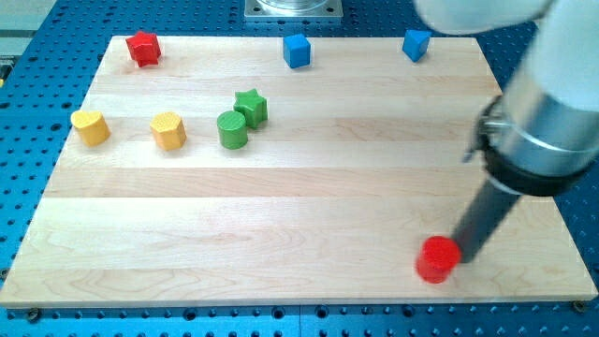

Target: Keep red circle below hexagon

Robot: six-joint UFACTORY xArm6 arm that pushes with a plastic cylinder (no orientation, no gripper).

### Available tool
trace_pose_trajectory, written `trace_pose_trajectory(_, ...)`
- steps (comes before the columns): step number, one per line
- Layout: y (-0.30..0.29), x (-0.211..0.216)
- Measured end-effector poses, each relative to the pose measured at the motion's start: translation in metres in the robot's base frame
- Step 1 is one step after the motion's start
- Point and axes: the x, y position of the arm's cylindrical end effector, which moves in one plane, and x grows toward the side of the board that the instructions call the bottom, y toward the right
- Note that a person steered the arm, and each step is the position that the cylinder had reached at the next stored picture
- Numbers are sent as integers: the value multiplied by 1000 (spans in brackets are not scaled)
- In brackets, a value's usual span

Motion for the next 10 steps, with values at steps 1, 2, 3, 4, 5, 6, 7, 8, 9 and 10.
trace_pose_trajectory(1, -22, -4)
trace_pose_trajectory(2, 3, -4)
trace_pose_trajectory(3, 26, 23)
trace_pose_trajectory(4, 2, 34)
trace_pose_trajectory(5, -76, 31)
trace_pose_trajectory(6, -153, 16)
trace_pose_trajectory(7, -152, 2)
trace_pose_trajectory(8, -141, -27)
trace_pose_trajectory(9, -223, -27)
trace_pose_trajectory(10, -290, -26)
